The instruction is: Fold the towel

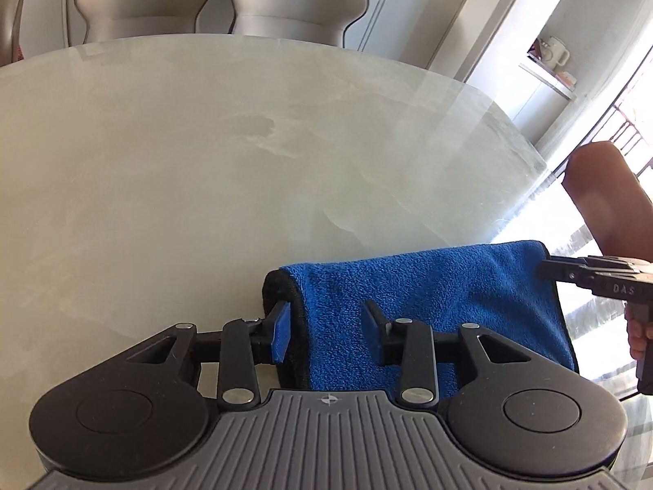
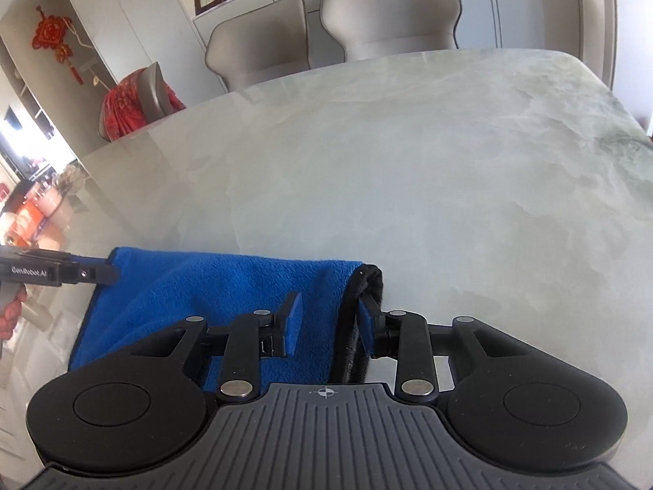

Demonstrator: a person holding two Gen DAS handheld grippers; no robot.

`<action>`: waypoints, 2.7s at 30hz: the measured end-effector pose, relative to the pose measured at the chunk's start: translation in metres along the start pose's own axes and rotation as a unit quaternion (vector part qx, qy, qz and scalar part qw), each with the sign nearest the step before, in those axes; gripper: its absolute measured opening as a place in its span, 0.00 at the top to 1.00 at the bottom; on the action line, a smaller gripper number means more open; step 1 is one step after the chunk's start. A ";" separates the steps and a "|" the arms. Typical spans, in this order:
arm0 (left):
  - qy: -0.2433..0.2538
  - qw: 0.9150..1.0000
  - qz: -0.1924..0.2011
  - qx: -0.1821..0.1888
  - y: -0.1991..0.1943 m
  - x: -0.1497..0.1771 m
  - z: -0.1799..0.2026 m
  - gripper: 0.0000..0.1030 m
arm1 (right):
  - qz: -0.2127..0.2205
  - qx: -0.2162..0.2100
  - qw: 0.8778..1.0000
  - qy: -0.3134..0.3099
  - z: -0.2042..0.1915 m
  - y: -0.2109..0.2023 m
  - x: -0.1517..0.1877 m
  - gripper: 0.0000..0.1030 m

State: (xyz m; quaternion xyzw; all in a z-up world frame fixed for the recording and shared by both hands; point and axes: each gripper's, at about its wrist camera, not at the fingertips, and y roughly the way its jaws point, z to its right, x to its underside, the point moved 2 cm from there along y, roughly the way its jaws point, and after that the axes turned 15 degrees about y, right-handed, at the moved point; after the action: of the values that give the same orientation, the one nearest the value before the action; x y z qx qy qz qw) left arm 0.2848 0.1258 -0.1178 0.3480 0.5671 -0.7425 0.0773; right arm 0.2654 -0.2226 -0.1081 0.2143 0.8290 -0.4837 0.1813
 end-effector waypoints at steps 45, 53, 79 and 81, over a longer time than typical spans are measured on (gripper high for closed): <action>-0.048 0.997 -0.056 -0.021 -0.049 0.072 0.046 0.66 | -0.051 0.004 0.998 0.036 -0.003 -0.055 0.072 0.68; -0.032 0.997 -0.053 -0.034 -0.047 0.070 0.050 0.88 | -0.045 -0.012 0.998 0.030 -0.013 -0.050 0.076 0.75; -0.036 0.997 -0.058 -0.036 -0.067 0.077 0.055 0.96 | -0.050 0.010 0.996 0.071 0.013 -0.073 0.073 0.93; -0.030 0.996 -0.068 -0.042 -0.062 0.075 0.053 0.95 | -0.070 0.012 0.996 0.057 0.010 -0.066 0.075 0.93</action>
State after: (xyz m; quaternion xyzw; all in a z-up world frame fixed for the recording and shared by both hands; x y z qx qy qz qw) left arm 0.1744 0.1213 -0.1085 0.2828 0.6174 -0.7318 0.0577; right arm 0.1685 -0.2471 -0.1031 0.1850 0.8448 -0.4926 0.0967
